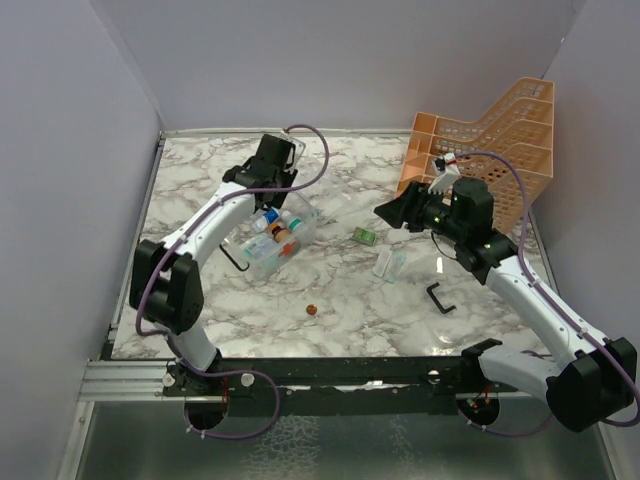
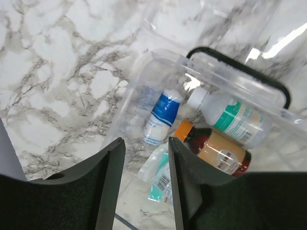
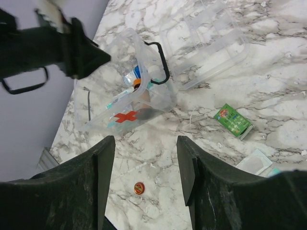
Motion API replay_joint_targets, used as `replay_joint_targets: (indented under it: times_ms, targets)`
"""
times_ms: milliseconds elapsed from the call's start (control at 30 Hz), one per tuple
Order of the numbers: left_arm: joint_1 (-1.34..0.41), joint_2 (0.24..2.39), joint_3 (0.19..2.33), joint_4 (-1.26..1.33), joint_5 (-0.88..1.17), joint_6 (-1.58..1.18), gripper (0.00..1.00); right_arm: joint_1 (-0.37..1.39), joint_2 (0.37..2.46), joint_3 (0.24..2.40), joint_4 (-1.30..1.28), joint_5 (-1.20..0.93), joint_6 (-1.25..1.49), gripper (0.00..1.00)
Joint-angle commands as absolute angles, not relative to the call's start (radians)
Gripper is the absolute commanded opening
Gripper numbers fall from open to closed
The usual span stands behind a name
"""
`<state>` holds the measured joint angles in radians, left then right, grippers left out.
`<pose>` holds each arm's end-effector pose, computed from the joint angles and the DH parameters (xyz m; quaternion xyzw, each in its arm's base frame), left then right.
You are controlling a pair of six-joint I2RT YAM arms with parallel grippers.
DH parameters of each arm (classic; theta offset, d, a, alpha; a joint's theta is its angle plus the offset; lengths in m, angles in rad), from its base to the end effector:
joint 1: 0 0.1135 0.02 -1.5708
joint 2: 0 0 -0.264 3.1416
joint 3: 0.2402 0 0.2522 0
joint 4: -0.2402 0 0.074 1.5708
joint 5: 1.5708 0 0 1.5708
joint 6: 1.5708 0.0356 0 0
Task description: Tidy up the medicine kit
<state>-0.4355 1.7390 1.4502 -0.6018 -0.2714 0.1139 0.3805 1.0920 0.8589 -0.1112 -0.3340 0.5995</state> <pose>0.3524 -0.1534 0.2773 0.2099 0.9113 0.0730 0.3467 0.2295 0.1044 0.3133 -0.0070 0.8120 0.3870 0.4368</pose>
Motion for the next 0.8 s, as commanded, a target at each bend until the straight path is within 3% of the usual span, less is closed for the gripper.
replay_joint_targets:
  times_ms: [0,233,367,500,767]
  targets:
    - [-0.390,1.562,1.421,-0.515,-0.209,-0.114,0.47,0.386,1.109,0.882,-0.158,-0.269,0.568,0.54]
    - [-0.269,1.418,1.317,-0.564,-0.089,-0.356,0.51,0.387,1.220,0.969,-0.257,-0.180,0.504,0.53]
    - [-0.234,1.340,1.249,-0.613,-0.148,-0.402,0.64,0.386,1.301,1.047,-0.316,-0.114,0.471,0.52]
    - [-0.178,1.277,1.181,-0.637,-0.121,-0.458,0.69,0.387,1.365,1.086,-0.321,-0.061,0.500,0.50]
    - [-0.148,1.190,1.008,-0.617,-0.078,-0.609,0.70,0.423,1.465,1.100,-0.240,-0.045,0.559,0.47]
